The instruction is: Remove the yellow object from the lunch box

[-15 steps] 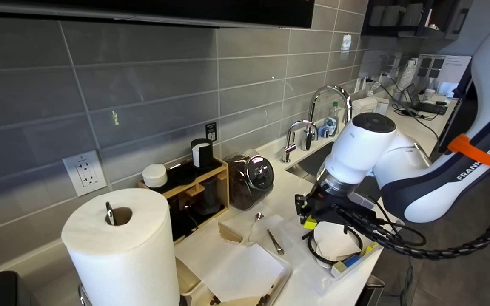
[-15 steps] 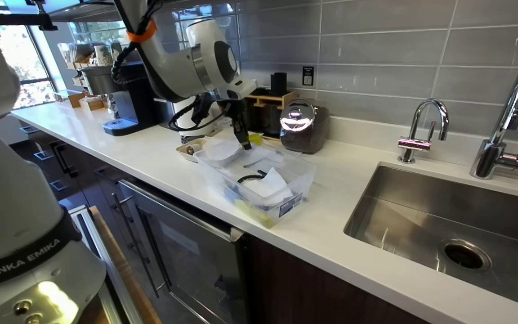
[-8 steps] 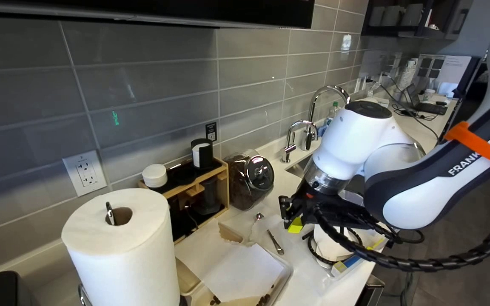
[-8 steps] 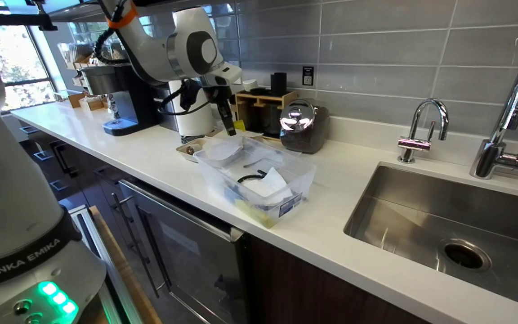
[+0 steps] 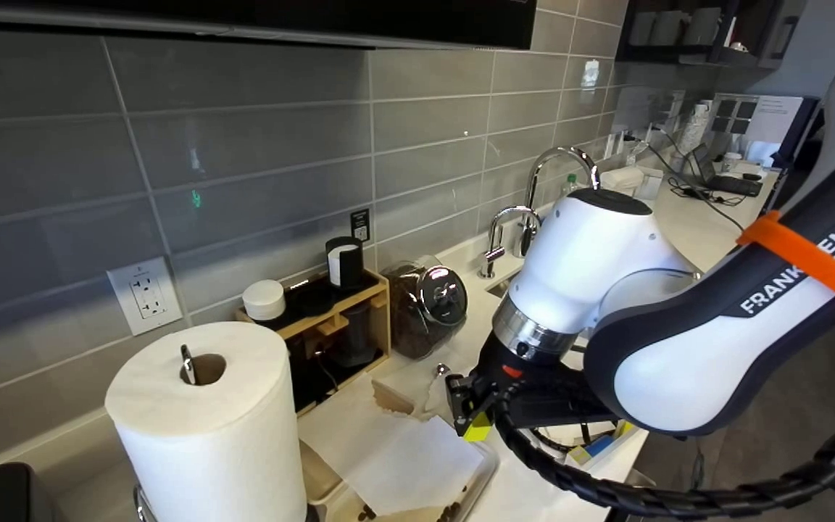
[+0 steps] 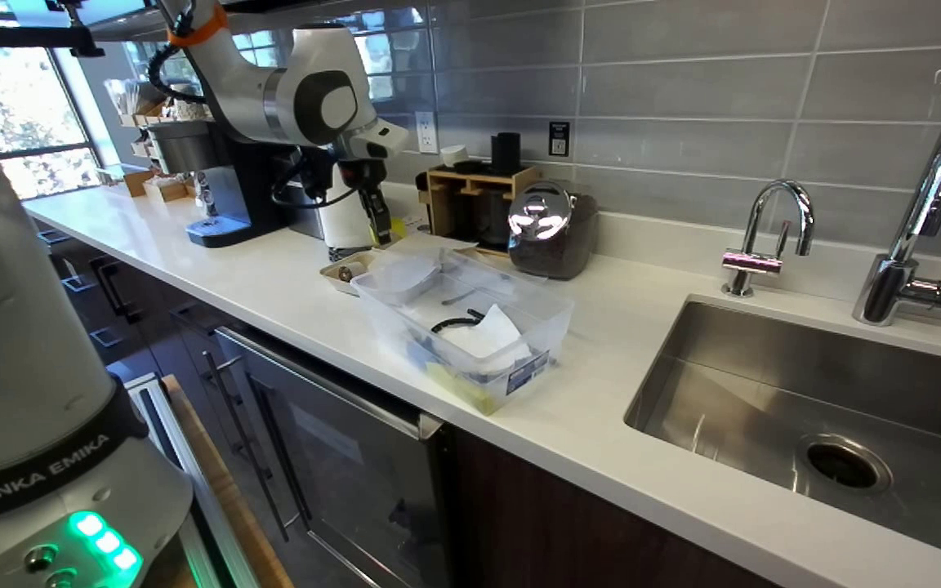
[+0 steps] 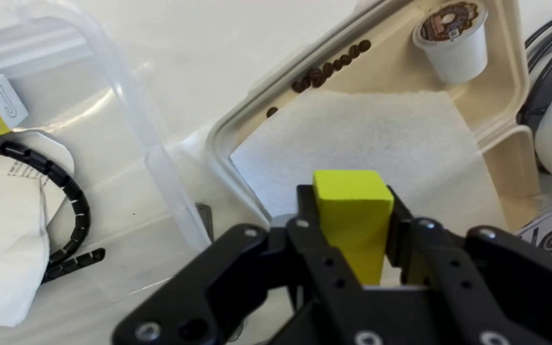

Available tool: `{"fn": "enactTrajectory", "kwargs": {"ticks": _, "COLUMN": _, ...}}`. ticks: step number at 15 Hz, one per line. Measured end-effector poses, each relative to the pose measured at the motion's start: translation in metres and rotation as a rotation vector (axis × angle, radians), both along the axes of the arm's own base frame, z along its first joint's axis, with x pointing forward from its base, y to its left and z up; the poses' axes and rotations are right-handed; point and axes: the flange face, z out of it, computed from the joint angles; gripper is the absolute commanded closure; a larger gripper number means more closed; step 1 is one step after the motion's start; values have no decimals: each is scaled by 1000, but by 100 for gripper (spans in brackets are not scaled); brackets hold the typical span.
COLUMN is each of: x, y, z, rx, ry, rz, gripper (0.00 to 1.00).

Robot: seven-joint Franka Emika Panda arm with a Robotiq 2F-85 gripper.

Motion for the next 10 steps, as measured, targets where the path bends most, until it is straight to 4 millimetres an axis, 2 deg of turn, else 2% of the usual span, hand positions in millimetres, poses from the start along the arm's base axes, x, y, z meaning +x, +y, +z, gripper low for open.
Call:
{"fn": "enactTrajectory", "kwargs": {"ticks": 1, "x": 1, "y": -1, "z": 0, "rx": -1, "ry": 0, "rz": 1, "gripper": 66}}
{"fn": "enactTrajectory", "kwargs": {"ticks": 2, "x": 1, "y": -2, "z": -1, "rx": -2, "ry": 0, "rz": 2, "gripper": 91}}
{"fn": "enactTrajectory", "kwargs": {"ticks": 4, "x": 2, "y": -3, "z": -1, "rx": -3, "ry": -1, "rz": 2, "gripper": 91}}
{"fn": "enactTrajectory", "kwargs": {"ticks": 6, "x": 0, "y": 6, "z": -3, "rx": 10, "ry": -5, "rz": 56, "gripper": 91}}
{"fn": "enactTrajectory", "kwargs": {"ticks": 10, "x": -13, "y": 58, "z": -21, "rx": 69, "ry": -16, "rz": 268, "gripper": 91}}
